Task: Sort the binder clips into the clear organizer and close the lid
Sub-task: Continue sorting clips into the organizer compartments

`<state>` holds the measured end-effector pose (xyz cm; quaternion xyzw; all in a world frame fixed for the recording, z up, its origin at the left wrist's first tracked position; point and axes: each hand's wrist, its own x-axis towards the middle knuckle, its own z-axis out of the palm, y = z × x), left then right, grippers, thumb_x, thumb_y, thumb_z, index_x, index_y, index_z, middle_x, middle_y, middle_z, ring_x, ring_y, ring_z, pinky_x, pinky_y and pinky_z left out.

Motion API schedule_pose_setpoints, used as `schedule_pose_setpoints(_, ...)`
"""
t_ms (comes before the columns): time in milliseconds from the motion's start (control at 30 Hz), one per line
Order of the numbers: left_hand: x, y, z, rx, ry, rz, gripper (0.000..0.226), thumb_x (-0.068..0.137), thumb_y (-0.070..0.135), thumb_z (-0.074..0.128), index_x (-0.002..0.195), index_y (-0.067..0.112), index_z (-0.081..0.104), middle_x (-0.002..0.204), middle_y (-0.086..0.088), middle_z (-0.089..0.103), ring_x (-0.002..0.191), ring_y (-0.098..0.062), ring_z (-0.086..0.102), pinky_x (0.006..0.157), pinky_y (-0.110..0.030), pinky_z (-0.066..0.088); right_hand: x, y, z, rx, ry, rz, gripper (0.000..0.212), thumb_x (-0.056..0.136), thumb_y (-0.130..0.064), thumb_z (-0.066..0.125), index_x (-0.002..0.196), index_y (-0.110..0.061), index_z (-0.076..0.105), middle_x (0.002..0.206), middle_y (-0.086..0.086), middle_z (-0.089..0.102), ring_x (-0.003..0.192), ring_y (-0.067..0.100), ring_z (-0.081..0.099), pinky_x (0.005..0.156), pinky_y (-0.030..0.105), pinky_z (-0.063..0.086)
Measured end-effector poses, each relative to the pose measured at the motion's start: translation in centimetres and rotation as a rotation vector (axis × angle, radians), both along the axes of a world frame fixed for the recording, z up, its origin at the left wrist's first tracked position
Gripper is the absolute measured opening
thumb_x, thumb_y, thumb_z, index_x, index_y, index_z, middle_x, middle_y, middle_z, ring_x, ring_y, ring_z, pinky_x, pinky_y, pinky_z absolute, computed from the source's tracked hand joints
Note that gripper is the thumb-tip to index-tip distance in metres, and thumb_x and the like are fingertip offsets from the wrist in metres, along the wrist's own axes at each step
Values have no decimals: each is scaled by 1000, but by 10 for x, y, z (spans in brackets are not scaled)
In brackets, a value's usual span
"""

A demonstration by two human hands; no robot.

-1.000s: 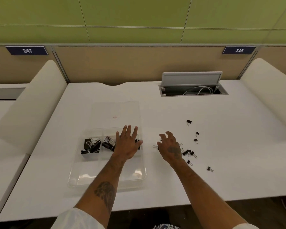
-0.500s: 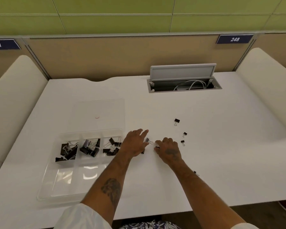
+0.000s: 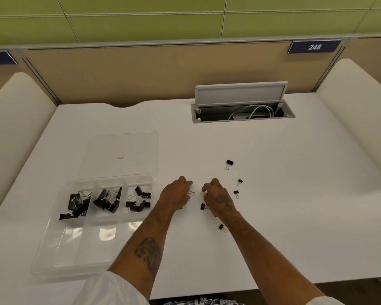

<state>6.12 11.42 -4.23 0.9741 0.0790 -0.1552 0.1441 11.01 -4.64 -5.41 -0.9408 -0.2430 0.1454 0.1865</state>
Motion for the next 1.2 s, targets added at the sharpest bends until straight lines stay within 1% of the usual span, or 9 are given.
schedule_pose_setpoints(200, 2, -3, -6, 40, -13, -4, 38, 93, 13, 53, 131, 15, 54, 123, -9, 47, 108, -27, 55, 86, -41, 51, 12, -8, 14, 263, 160, -219, 47, 90, -6, 55, 134, -21, 50, 124, 4, 48, 104, 22, 56, 85, 29, 49)
schedule_pose_setpoints(333, 1, -10, -3, 111, -20, 29, 28, 91, 5, 51, 118, 9, 55, 117, -11, 49, 102, -31, 57, 80, -41, 50, 17, -14, 19, 519, 355, -426, 39, 85, -4, 65, 122, -17, 60, 105, 6, 65, 80, 13, 60, 54, 6, 43)
schedule_pose_setpoints(500, 0, -17, 4, 129, -56, 77, 24, 88, 3, 48, 111, 10, 50, 111, -11, 56, 97, -33, 60, 78, -38, 47, 18, -19, 20, 673, 504, -527, 37, 78, -8, 72, 113, -17, 65, 93, 1, 73, 83, 13, 66, 68, 25, 50)
schedule_pose_setpoints(567, -1, -17, 4, -4, -98, 186, 24, 88, 6, 51, 110, 14, 53, 105, -11, 62, 90, -30, 62, 73, -34, 48, 17, -19, 22, 710, 554, -550, 32, 76, -6, 72, 106, -17, 67, 91, 1, 73, 83, 15, 67, 73, 30, 54)
schedule_pose_setpoints(667, -5, -15, 10, -455, -168, 452, 30, 86, 10, 61, 115, 20, 62, 99, -8, 71, 85, -20, 65, 71, -24, 47, 11, -16, 29, 803, 618, -558, 21, 80, -2, 69, 98, -12, 68, 87, 3, 71, 78, 15, 67, 67, 25, 52)
schedule_pose_setpoints(800, -21, -6, 32, -889, -156, 649, 16, 83, 9, 66, 97, 15, 72, 100, -3, 74, 93, -16, 70, 78, -31, 52, 0, -4, 35, 838, 615, -576, 14, 90, -7, 61, 101, -9, 69, 93, 7, 72, 85, 16, 71, 73, 26, 54)
schedule_pose_setpoints(867, -32, 1, 44, -1021, -140, 692, 12, 89, 16, 63, 98, 12, 70, 100, -3, 74, 95, -16, 71, 79, -32, 50, -8, 5, 39, 839, 603, -568, 14, 92, -9, 59, 101, -8, 70, 94, 7, 73, 85, 16, 72, 72, 25, 54)
schedule_pose_setpoints(1033, -62, 29, 66, -1204, -177, 730, 19, 93, 25, 61, 99, 10, 71, 102, -3, 74, 97, -14, 70, 87, -35, 51, -37, 37, 57, 841, 579, -528, 13, 93, -14, 59, 98, -9, 70, 91, 5, 73, 83, 18, 72, 70, 27, 55)
schedule_pose_setpoints(1200, -107, 71, 76, -1117, -232, 755, 22, 90, 29, 66, 96, 10, 73, 98, -3, 73, 89, -12, 67, 74, -30, 52, -82, 82, 69, 857, 571, -518, 9, 91, -13, 63, 88, -12, 71, 88, 7, 74, 80, 17, 73, 71, 30, 55)
